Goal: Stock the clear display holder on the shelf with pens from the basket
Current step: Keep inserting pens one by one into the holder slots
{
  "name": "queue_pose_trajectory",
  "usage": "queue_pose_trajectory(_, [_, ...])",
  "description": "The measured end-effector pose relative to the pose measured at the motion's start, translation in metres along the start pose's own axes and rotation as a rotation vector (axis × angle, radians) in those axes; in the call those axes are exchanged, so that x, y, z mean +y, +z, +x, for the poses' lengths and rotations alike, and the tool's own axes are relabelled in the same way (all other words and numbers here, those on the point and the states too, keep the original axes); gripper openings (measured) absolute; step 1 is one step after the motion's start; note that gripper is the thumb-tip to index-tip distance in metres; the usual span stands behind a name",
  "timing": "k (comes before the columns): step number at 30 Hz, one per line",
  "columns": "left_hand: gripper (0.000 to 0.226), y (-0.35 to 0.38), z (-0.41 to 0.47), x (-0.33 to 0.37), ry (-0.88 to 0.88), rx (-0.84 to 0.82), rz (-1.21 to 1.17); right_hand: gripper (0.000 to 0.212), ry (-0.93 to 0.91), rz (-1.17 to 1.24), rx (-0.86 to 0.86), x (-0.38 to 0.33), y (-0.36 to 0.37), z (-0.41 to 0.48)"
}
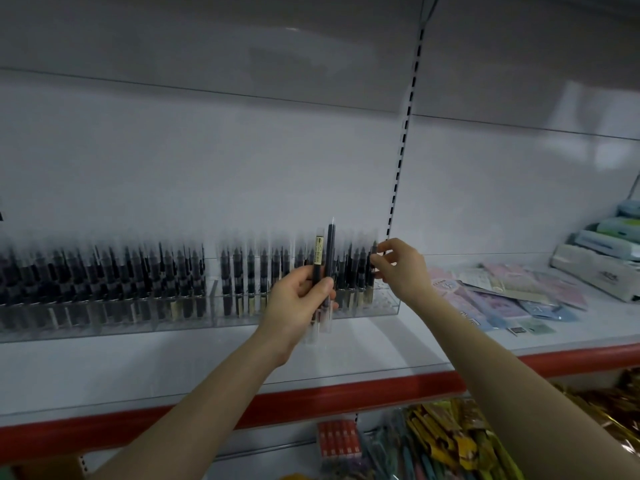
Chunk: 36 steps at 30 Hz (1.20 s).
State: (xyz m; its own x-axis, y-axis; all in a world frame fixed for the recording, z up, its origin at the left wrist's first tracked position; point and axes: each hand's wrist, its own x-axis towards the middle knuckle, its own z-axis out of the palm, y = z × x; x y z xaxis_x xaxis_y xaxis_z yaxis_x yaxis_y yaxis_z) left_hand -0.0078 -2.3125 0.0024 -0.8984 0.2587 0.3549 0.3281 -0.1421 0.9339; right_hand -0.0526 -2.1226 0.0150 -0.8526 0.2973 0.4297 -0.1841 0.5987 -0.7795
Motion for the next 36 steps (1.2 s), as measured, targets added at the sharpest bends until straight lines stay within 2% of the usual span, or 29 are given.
queue_pose_trajectory(21, [0.018, 0.005, -0.011, 0.007, -0.049, 0.023, -0.038, 0.013, 0.048, 0.017, -0.023, 0.007, 0.000, -0.006])
queue_pose_trajectory(24, [0.015, 0.004, -0.013, 0.012, -0.057, 0.013, -0.053, 0.025, 0.075, -0.072, -0.041, 0.003, -0.002, -0.009])
queue_pose_trajectory(26, [0.013, 0.004, -0.013, 0.015, -0.061, 0.005, -0.045, 0.033, 0.070, -0.114, 0.007, -0.001, -0.005, -0.017])
queue_pose_trajectory(29, [0.012, 0.005, -0.015, 0.019, -0.062, 0.002, -0.032, 0.023, 0.008, 0.052, 0.100, -0.017, -0.011, -0.037])
queue_pose_trajectory(33, [0.015, 0.011, -0.020, 0.022, -0.071, -0.003, -0.041, 0.008, 0.007, 0.429, -0.057, -0.050, -0.017, -0.067])
queue_pose_trajectory(36, [0.012, 0.015, -0.027, 0.023, -0.082, -0.021, -0.040, 0.012, 0.040, 0.523, -0.114, -0.064, -0.017, -0.077])
